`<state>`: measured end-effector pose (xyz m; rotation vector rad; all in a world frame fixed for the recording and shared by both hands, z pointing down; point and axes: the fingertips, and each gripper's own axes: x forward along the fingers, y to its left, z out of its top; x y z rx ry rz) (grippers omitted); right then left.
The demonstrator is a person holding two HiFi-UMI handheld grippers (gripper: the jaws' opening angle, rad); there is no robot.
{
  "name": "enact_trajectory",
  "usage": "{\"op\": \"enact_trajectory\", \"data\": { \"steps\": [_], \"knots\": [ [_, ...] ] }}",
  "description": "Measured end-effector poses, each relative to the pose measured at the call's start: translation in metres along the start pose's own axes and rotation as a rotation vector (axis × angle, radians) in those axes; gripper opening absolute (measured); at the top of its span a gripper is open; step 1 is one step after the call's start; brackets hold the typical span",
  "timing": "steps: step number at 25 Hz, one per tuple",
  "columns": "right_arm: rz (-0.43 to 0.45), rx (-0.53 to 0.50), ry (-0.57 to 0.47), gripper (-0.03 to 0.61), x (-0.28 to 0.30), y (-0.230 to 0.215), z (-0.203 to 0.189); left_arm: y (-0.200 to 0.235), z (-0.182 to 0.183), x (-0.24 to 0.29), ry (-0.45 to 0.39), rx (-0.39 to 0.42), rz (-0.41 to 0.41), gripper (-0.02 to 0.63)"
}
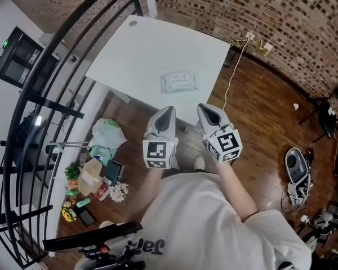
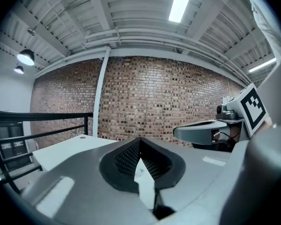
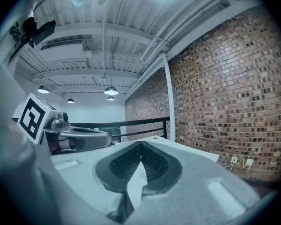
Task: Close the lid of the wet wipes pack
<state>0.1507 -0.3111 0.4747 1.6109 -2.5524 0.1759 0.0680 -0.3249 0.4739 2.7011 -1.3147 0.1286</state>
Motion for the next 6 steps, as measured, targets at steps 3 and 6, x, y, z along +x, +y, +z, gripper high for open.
{"op": "enact_trajectory", "data": {
  "steps": [3, 6],
  "knots": [
    [0.023, -0.012, 0.014, -0.012, -0.001, 0.007, -0.005, -0.006, -0.005, 0.002, 0.002, -0.002, -0.007, 0.015],
    [0.034, -0.012, 0.03, -0.012, -0.005, 0.011, -0.012, -0.02, -0.01, 0.008, 0.012, -0.001, -0.033, 0.015]
  ]
}}
